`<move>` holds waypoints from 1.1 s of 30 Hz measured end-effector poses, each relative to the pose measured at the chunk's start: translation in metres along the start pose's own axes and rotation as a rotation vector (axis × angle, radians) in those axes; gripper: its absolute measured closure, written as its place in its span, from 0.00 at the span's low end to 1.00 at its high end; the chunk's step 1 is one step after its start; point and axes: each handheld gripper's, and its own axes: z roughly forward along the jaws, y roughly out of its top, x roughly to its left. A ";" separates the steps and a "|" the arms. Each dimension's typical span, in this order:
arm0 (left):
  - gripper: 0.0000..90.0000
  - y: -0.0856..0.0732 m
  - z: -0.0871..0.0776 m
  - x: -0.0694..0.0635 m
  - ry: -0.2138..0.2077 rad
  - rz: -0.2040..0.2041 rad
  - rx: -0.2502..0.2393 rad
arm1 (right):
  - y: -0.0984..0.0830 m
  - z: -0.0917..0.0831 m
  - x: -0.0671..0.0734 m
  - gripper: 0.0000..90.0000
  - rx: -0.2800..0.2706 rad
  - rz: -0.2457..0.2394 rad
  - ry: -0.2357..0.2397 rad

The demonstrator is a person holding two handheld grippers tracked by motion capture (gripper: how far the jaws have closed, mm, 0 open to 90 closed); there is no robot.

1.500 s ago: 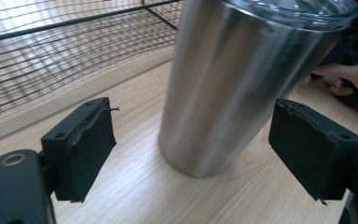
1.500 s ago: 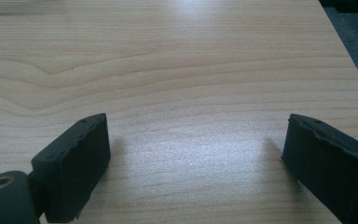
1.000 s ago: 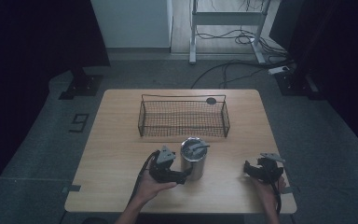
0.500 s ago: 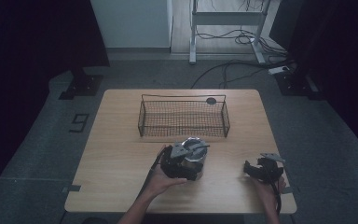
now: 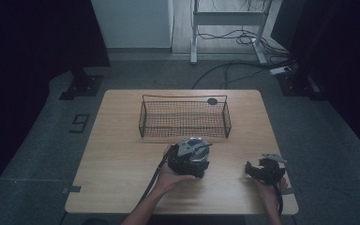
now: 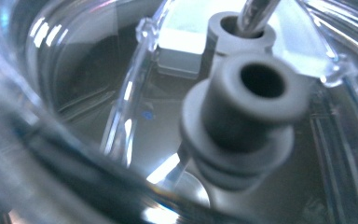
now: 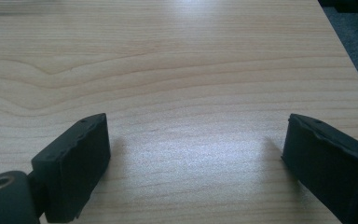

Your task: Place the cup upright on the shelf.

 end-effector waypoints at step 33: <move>0.04 0.006 -0.041 0.010 -0.014 0.016 -0.143 | 0.000 0.000 -0.001 0.08 0.000 0.000 -0.001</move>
